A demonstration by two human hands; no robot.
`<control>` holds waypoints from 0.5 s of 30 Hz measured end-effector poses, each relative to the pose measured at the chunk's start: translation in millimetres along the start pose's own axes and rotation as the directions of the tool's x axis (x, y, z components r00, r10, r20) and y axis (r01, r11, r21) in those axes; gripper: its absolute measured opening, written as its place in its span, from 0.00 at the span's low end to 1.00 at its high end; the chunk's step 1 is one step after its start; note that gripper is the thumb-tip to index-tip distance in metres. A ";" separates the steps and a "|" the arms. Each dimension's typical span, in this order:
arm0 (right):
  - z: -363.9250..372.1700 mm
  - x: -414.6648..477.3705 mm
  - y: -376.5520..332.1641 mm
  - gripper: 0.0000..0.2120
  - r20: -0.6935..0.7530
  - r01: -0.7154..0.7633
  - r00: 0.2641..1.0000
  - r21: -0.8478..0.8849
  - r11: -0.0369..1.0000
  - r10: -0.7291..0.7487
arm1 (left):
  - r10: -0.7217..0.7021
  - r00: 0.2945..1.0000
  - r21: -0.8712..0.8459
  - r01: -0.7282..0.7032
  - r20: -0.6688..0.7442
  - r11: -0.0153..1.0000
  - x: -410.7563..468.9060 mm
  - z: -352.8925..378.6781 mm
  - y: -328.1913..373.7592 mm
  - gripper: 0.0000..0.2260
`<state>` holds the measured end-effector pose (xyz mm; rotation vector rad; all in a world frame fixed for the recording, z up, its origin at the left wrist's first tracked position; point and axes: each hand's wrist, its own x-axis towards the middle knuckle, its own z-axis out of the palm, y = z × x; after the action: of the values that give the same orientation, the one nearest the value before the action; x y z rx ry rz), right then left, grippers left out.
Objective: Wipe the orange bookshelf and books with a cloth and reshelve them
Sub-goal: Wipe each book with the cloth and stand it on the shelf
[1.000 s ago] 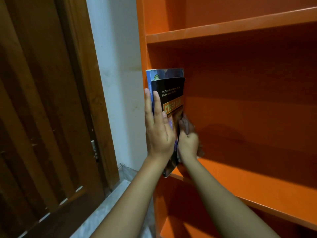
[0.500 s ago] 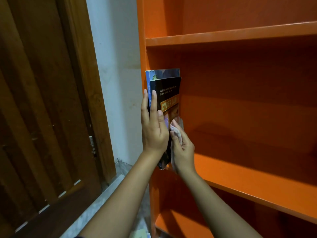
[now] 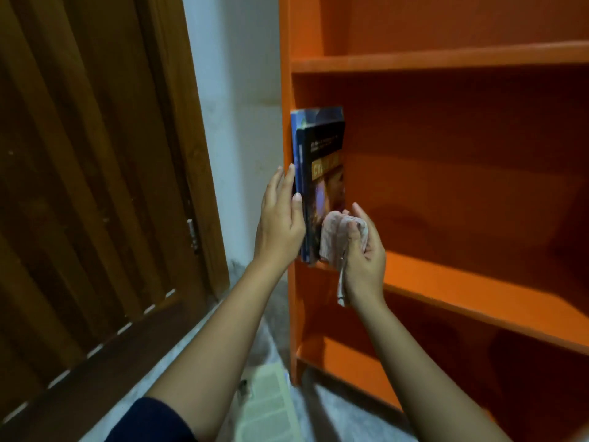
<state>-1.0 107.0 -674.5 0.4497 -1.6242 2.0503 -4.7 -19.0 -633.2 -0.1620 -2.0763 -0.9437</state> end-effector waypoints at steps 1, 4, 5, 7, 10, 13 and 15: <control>-4.1 -17.0 1.6 0.14 0.000 -0.001 1.000 -0.005 1.000 0.001 | -0.034 0.999 0.022 0.033 0.028 0.999 -13.4 -3.1 -7.4 0.21; -16.6 -76.1 23.1 0.13 0.044 -0.024 0.999 -0.064 0.998 0.027 | -0.169 0.976 0.131 0.151 0.138 0.980 -66.0 -8.9 -37.7 0.21; -21.4 -97.3 34.4 0.13 0.067 -0.064 0.995 -0.081 0.995 0.070 | -0.242 0.953 0.166 0.213 0.180 0.963 -88.0 -10.5 -51.6 0.21; -29.8 -137.0 59.9 0.12 0.111 -0.188 0.973 -0.123 0.974 0.202 | -0.386 0.881 0.243 0.325 0.274 0.914 -137.5 -14.6 -81.2 0.21; -39.4 -181.4 104.8 0.12 0.137 -0.382 0.898 -0.226 0.896 0.418 | -0.576 0.728 0.362 0.458 0.371 0.812 -210.9 -20.8 -122.9 0.21; -45.0 -206.4 144.9 0.11 0.110 -0.466 0.843 -0.336 0.818 0.526 | -0.752 0.531 0.414 0.628 0.392 0.659 -274.2 -23.1 -158.2 0.20; -47.8 -218.1 167.2 0.13 0.130 -0.443 0.829 -0.441 0.780 0.544 | -0.805 0.467 0.440 0.676 0.365 0.591 -306.0 -19.2 -174.6 0.19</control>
<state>88.6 87.2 -937.9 0.1369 -2.4702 1.9816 132.8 -93.1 -949.6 0.8058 -2.8471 -1.2351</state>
